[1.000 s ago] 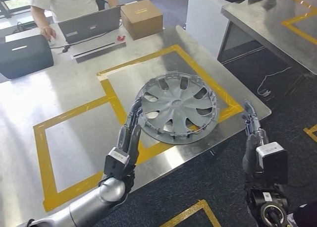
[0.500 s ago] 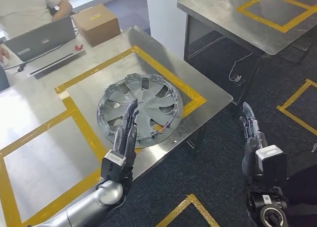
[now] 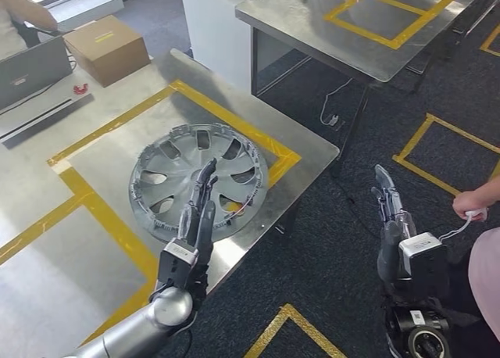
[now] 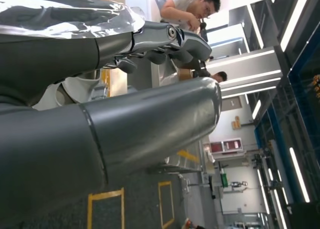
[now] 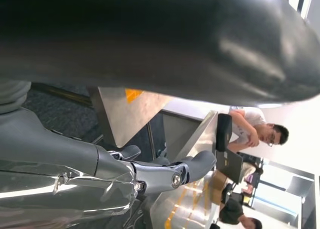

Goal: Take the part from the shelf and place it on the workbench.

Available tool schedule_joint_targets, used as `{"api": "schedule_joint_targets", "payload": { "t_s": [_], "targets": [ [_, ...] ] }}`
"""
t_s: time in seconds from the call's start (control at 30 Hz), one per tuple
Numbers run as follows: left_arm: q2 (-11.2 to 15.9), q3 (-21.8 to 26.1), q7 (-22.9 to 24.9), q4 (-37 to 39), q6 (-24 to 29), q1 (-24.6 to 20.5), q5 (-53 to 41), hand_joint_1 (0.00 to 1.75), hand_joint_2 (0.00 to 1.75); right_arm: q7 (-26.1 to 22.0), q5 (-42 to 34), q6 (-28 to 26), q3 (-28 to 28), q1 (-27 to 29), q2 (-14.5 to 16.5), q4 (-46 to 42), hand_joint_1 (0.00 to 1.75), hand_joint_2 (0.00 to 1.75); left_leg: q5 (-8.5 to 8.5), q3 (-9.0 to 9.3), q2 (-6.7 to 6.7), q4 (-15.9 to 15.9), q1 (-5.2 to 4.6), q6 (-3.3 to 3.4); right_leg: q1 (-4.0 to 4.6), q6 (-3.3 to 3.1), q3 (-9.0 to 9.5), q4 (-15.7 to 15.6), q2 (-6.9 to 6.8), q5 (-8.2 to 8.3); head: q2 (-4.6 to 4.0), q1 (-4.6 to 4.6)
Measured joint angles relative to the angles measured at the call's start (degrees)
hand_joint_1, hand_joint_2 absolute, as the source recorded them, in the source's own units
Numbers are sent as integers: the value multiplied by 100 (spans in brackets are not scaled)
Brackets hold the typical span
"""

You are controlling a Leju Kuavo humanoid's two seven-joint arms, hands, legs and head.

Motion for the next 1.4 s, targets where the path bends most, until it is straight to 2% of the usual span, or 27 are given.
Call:
{"api": "schedule_joint_targets", "payload": {
  "t_s": [0.07, 0.1, 0.13, 0.17, 0.23, 0.3, 0.37, 0.43, 0.5, 0.53, 0.57, 0.6, 0.63, 0.67, 0.73, 0.8, 0.87, 0.93, 1.0, 1.07, 1.1, 1.13, 1.17, 1.23, 1.3, 1.37, 1.4],
  "targets": [
    [1, 0, 24, -1, 0, 24, -23, 0, 0, -20, 10, 17, 0, 19, 0, -1, 0, 0, -10, 6, 130, 2, -18, 11, -9, 21, -249, 602, -58, -225, 0, 5],
    [1, 0, 38, -2, 0, 32, -35, 0, 0, -29, 21, 32, 1, 28, 0, -1, 0, 0, -18, 11, 193, 3, -23, 12, -10, 23, -229, 610, -72, -187, 0, 5],
    [0, 0, 51, -4, 0, 38, -45, 0, 0, -39, 36, 44, 1, 33, 0, -1, 0, 0, -29, 24, 254, 4, -26, 7, -9, 14, -77, 367, -100, -47, 0, 5],
    [0, 0, 61, -10, 0, 40, -53, 0, 0, -46, 51, 54, 1, 33, 0, -2, 0, 0, -43, 43, 306, 5, -30, -5, -1, -7, 169, -56, -180, 144, 0, 5],
    [1, 1, 71, -30, 0, 41, -61, 0, 0, -57, 72, 63, 0, 20, 0, -3, 0, 0, -73, 76, 401, 12, -58, -45, 53, -71, 614, -837, -398, 375, 0, 6],
    [3, 2, 72, -45, 0, 43, -61, 0, 0, -62, 80, 71, 2, 6, 0, -5, 0, 0, -84, 91, 506, 12, -83, -89, 102, -133, 745, -1084, -452, 394, 0, -2],
    [5, 3, 73, -54, 0, 34, -60, 0, 0, -63, 82, 80, 4, 3, 0, -13, 0, 0, -110, 107, 577, 19, -76, -143, 90, -193, 752, -1121, -318, 433, 0, -10],
    [8, 6, 72, -70, 0, 19, -61, 0, 0, -59, 78, 80, 9, -12, 0, -33, 0, 0, -302, 7, 371, 288, -49, -207, 56, -256, 768, -1174, -204, 476, 0, -20],
    [16, 11, 75, -85, 0, 21, -62, 0, 0, -56, 54, 67, 16, -31, 1, -48, 0, 0, -674, -347, 90, 1034, -21, -256, 37, -294, 764, -1196, -97, 500, 0, -55],
    [22, 13, 80, -87, 0, 29, -63, 0, 0, -57, 34, 59, 22, -34, 1, -49, 0, 0, -829, -556, 38, 1442, -14, -275, 36, -300, 758, -1197, -38, 504, 0, -72],
    [28, 13, 84, -88, 0, 39, -66, 0, 0, -61, 18, 54, 30, -34, 1, -49, 0, 0, -888, -706, 23, 1710, -6, -290, 34, -302, 755, -1196, 27, 506, 0, -83],
    [35, 14, 87, -89, 0, 45, -69, 0, 0, -64, 6, 49, 38, -33, 1, -49, 0, 0, -834, -755, 19, 1761, 1, -298, 32, -300, 755, -1195, 96, 508, 0, -90],
    [39, 16, 88, -91, 0, 49, -73, 0, 0, -67, 1, 45, 44, -33, 1, -49, 0, 0, -666, -679, 8, 1555, 11, -301, 26, -295, 759, -1193, 168, 510, 0, -98],
    [43, 20, 88, -94, 0, 49, -77, 0, 0, -69, 0, 43, 48, -35, 1, -50, 0, 0, -433, -504, -43, 1158, 28, -300, 19, -283, 763, -1189, 239, 512, 0, -107],
    [46, 27, 88, -103, 0, 46, -82, 0, 0, -72, 0, 36, 50, -39, 0, -51, 0, 0, -85, -140, -284, 342, 72, -292, 16, -238, 742, -1169, 371, 514, 0, -122],
    [48, 31, 88, -114, 0, 48, -86, 0, 0, -78, -1, 28, 54, -43, 0, -57, 0, 0, -12, -9, -414, 30, 74, -258, 13, -165, 701, -1166, 484, 528, 0, -121],
    [48, 35, 88, -127, 0, 43, -92, 0, 0, -88, -2, 13, 63, -44, 0, -65, 0, 0, 6, 8, -302, -8, 55, -186, -6, -88, 664, -1178, 552, 542, 0, -116],
    [36, 40, 86, -141, 0, 33, -96, 0, 0, -102, 8, -21, 83, -57, 0, -77, 0, 0, 28, 40, -174, -54, 57, -101, -4, -40, 538, -950, 347, 397, 0, -84],
    [28, 49, 85, -149, 0, 40, -96, 0, 0, -109, 21, -60, 104, -82, 0, -87, 0, 0, 26, 58, -37, -73, 36, -49, 5, -13, 210, -233, 46, 26, 0, -38],
    [30, 56, 86, -151, 0, 52, -91, 0, 0, -108, 26, -90, 126, -86, 0, -89, 0, 0, 14, 60, 104, -69, 7, -30, -4, 7, -125, 510, -48, -259, 0, -22],
    [31, 57, 87, -151, 0, 54, -86, 0, 0, -107, 26, -103, 138, -82, 0, -89, 0, 0, 6, 65, 172, -66, -1, -27, -8, 10, -162, 609, -63, -249, 0, -22],
    [31, 57, 88, -151, 0, 53, -80, 0, 0, -107, 26, -115, 150, -78, 0, -89, 0, 0, -5, 76, 236, -64, -5, -31, -10, 5, -72, 458, -82, -128, 0, -21],
    [30, 57, 88, -151, 0, 51, -72, 0, 0, -109, 26, -127, 161, -77, 0, -91, 0, 0, -21, 94, 295, -60, -7, -42, -10, -6, 131, 88, -133, 70, 0, -21],
    [31, 58, 88, -153, 0, 48, -61, 0, 0, -122, 23, -152, 178, -85, 0, -96, 0, 0, -58, 126, 389, -44, -30, -82, 27, -44, 572, -743, -384, 355, 0, -15],
    [33, 60, 84, -155, 0, 46, -47, 0, 0, -148, 16, -189, 188, -93, 0, -100, 0, 0, -75, 133, 479, -34, -66, -127, 75, -114, 746, -1083, -523, 402, 0, -22],
    [35, 62, 77, -156, 0, 41, -35, 0, 0, -176, 6, -225, 197, -93, 0, -107, 0, 0, -89, 138, 573, -34, -71, -178, 85, -189, 748, -1109, -399, 426, 0, -36],
    [36, 62, 74, -157, 0, 34, -32, 0, 0, -191, 2, -237, 201, -94, 0, -115, 0, 0, -132, 133, 524, 6, -57, -209, 80, -218, 750, -1124, -332, 443, 0, -42]
  ]
}}
